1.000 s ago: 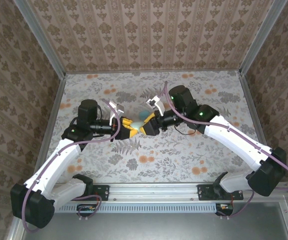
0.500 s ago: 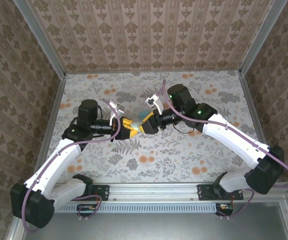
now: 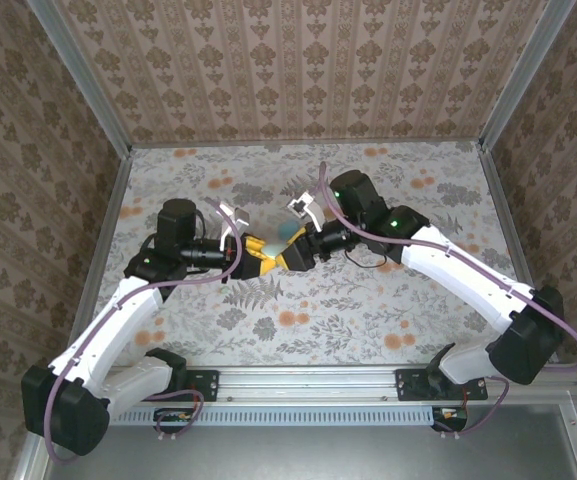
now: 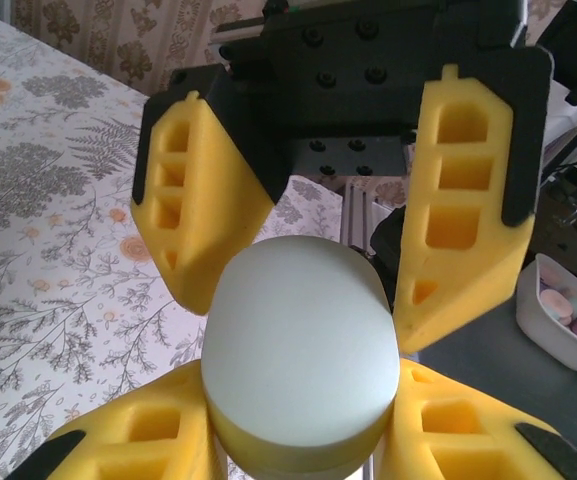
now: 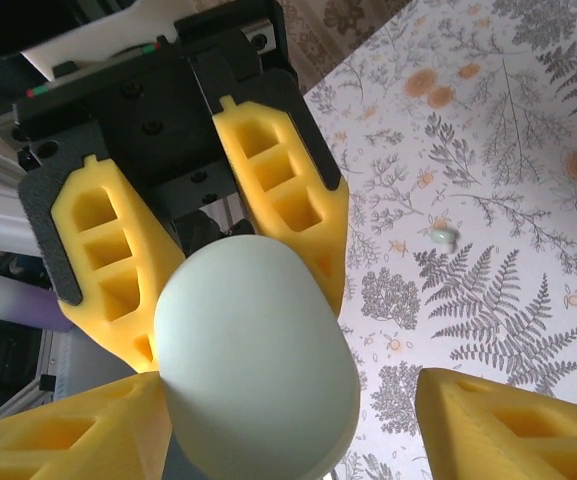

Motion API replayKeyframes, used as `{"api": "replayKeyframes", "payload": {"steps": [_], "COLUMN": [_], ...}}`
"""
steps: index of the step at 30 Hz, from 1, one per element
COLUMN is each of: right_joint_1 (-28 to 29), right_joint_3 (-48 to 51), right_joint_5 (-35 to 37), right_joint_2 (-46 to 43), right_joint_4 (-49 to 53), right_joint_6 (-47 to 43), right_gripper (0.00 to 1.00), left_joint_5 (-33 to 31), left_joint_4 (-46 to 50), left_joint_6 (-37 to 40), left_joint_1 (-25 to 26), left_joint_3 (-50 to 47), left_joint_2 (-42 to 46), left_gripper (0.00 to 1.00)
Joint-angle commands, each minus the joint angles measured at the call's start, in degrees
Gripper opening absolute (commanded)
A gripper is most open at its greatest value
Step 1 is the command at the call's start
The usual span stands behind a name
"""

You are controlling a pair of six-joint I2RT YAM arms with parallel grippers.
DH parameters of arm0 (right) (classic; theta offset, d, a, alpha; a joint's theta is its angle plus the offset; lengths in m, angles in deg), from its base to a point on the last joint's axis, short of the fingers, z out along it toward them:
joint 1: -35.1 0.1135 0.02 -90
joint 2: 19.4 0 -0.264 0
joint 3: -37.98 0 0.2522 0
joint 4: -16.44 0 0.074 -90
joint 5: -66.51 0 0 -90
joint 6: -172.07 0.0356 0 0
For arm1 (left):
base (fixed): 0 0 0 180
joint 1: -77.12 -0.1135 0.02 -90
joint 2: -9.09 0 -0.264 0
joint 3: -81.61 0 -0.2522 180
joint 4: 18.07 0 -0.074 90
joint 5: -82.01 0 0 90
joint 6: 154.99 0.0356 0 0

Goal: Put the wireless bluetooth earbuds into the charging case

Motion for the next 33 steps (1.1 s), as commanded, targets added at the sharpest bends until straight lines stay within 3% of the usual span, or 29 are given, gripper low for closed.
{"api": "replayKeyframes", "payload": {"steps": [1,6,19,23,28,33], "right_joint_1": [0.21,-1.15,-6.45,-6.55,-5.83,-4.10], "right_joint_3": [-2.14,-3.10,-0.77,-0.76,0.80,3.10], "right_joint_5": [3.30,5.07,5.12,5.22,-1.16,-3.02], "right_joint_2": [1.41,2.31,1.82,2.46,1.82,-0.59], "right_joint_4": [3.07,3.16,-1.76,-1.97,-5.39,-7.40], "right_joint_6": [-0.63,3.10,14.09,14.79,14.21,10.68], "right_gripper": [0.62,0.56,0.57,0.56,0.58,0.62], "left_joint_5": [2.49,2.64,2.55,2.53,2.27,2.52], "left_joint_4": [-0.38,0.06,0.77,0.77,0.77,0.69], "left_joint_6": [-0.40,-0.40,0.18,0.14,0.19,0.19], "left_joint_1": [0.54,0.48,0.57,0.63,0.56,0.56], "left_joint_3": [2.02,1.98,1.81,1.78,1.50,1.47], "left_joint_2": [-0.10,0.21,0.69,0.69,0.74,0.36], "left_gripper": [0.14,0.14,0.14,0.14,0.14,0.14]}}
